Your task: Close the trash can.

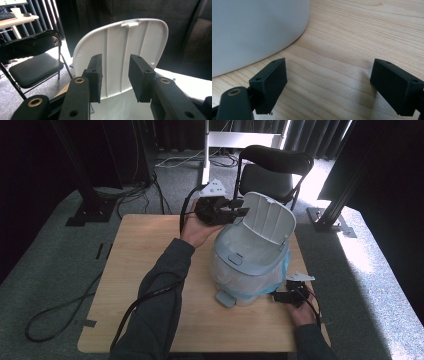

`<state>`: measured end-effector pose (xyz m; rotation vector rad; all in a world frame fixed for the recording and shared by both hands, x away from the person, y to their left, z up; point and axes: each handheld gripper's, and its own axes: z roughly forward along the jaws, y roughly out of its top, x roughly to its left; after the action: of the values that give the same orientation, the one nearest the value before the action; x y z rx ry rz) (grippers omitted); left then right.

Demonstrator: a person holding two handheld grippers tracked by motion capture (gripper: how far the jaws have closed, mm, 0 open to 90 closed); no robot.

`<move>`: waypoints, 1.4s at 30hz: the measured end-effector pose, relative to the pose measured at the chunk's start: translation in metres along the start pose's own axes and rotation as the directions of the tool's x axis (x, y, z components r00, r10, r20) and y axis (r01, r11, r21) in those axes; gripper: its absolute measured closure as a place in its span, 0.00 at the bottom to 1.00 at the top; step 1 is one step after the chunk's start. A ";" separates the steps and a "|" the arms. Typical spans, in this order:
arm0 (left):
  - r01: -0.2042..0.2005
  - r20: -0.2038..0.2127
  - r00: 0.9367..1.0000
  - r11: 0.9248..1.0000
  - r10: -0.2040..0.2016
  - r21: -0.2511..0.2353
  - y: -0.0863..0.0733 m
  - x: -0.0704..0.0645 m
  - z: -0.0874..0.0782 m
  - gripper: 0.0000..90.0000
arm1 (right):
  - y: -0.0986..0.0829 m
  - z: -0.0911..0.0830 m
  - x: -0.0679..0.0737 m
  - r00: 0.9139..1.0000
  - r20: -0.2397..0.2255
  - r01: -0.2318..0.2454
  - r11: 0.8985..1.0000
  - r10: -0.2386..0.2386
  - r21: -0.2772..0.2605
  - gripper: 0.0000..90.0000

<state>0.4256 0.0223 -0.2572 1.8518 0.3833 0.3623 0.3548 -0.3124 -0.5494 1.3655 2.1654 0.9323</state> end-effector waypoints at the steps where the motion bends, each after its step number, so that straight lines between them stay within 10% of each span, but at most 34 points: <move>1: -0.004 0.000 1.000 1.000 0.004 0.004 0.001 0.000 0.000 0.71 | 0.000 0.000 0.000 1.000 0.000 0.000 1.000 0.000 0.000 0.14; 22: -0.013 -0.023 1.000 1.000 0.013 -0.004 0.019 -0.001 0.013 0.81 | 0.000 0.000 0.000 1.000 0.000 0.000 1.000 0.000 0.000 0.14; 31: 0.018 -0.023 1.000 1.000 -0.018 -0.011 0.028 0.006 0.022 0.99 | 0.000 0.000 0.000 1.000 -0.001 -0.001 1.000 0.001 0.000 0.14; 42: 0.064 -0.034 0.997 0.997 -0.065 -0.031 0.036 0.009 0.034 1.00 | 0.000 0.000 0.000 1.000 -0.001 0.000 1.000 0.000 0.000 0.14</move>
<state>0.4508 -0.0135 -0.2321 1.8013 0.4582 0.3548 0.3546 -0.3123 -0.5494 1.3655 2.1661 0.9326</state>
